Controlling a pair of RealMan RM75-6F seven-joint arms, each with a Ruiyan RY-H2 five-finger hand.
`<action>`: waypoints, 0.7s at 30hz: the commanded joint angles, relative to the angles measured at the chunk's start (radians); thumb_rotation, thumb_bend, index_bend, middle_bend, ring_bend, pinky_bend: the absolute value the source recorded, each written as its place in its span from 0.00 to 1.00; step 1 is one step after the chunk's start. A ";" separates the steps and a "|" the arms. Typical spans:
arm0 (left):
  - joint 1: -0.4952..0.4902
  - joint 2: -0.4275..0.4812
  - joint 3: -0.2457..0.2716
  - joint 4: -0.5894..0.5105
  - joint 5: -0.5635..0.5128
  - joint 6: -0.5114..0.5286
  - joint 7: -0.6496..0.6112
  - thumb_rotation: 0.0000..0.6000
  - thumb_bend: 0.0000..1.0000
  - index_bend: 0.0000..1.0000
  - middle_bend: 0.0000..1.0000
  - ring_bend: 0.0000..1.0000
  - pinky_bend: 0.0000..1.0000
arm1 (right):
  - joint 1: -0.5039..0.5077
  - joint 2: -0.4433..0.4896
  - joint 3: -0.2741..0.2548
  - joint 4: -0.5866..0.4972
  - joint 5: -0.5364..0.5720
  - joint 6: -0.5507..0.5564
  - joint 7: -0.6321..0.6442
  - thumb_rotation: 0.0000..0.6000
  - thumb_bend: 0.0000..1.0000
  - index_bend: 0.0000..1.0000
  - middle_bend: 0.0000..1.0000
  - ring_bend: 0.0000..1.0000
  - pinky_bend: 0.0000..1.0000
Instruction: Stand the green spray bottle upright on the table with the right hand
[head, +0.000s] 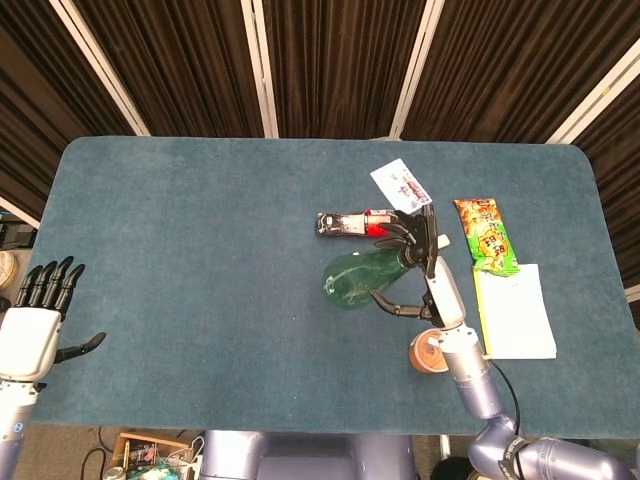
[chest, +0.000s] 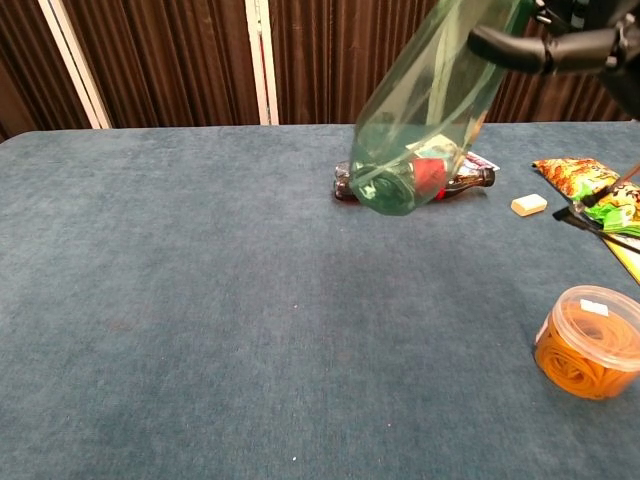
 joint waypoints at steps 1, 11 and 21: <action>-0.001 0.000 0.000 -0.001 0.001 -0.001 0.000 1.00 0.02 0.00 0.00 0.00 0.07 | -0.006 -0.074 -0.028 0.112 -0.052 0.048 -0.002 1.00 0.53 0.92 0.18 0.00 0.00; -0.004 0.003 0.004 -0.001 0.007 -0.005 -0.008 1.00 0.02 0.00 0.00 0.00 0.07 | 0.011 -0.178 -0.096 0.294 -0.125 0.062 -0.095 1.00 0.53 0.92 0.16 0.00 0.00; -0.004 0.007 0.012 -0.004 0.018 -0.006 -0.014 1.00 0.03 0.00 0.00 0.00 0.07 | 0.029 -0.229 -0.122 0.373 -0.111 0.002 -0.128 1.00 0.53 0.91 0.14 0.00 0.00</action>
